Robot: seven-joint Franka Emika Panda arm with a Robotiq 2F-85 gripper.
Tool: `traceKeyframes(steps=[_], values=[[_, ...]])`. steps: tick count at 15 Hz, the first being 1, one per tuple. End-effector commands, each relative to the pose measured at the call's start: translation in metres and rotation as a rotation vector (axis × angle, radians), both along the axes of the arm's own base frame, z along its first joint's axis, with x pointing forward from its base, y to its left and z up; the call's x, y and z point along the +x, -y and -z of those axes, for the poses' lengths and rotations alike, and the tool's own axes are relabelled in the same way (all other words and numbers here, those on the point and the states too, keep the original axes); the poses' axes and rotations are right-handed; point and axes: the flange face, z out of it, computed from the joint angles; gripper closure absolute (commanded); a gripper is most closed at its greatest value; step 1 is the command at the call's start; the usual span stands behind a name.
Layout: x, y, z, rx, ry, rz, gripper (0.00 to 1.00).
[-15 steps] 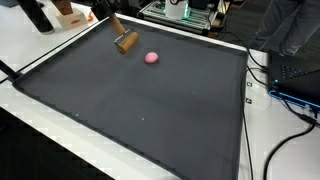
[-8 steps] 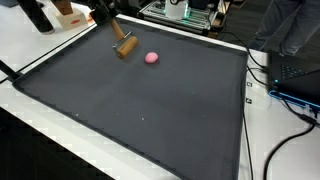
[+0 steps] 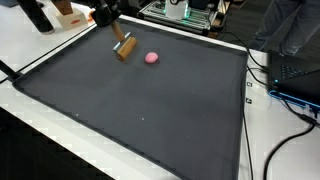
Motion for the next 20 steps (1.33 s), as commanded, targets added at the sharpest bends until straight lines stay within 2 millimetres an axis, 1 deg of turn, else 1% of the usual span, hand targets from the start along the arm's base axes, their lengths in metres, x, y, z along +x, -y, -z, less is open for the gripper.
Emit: traceKeyframes(steps=[1,4,8,11,17,20], values=[[0.009,-0.034,-0.016,-0.123,-0.023,-0.053,0.76],[0.013,-0.072,-0.023,-0.270,-0.067,-0.134,0.76],[0.012,-0.119,-0.026,-0.419,-0.155,-0.271,0.76],[0.011,-0.150,-0.027,-0.475,-0.196,-0.380,0.76],[0.010,-0.211,-0.023,-0.532,-0.178,-0.557,0.76],[0.005,-0.240,-0.019,-0.563,-0.179,-0.640,0.76]])
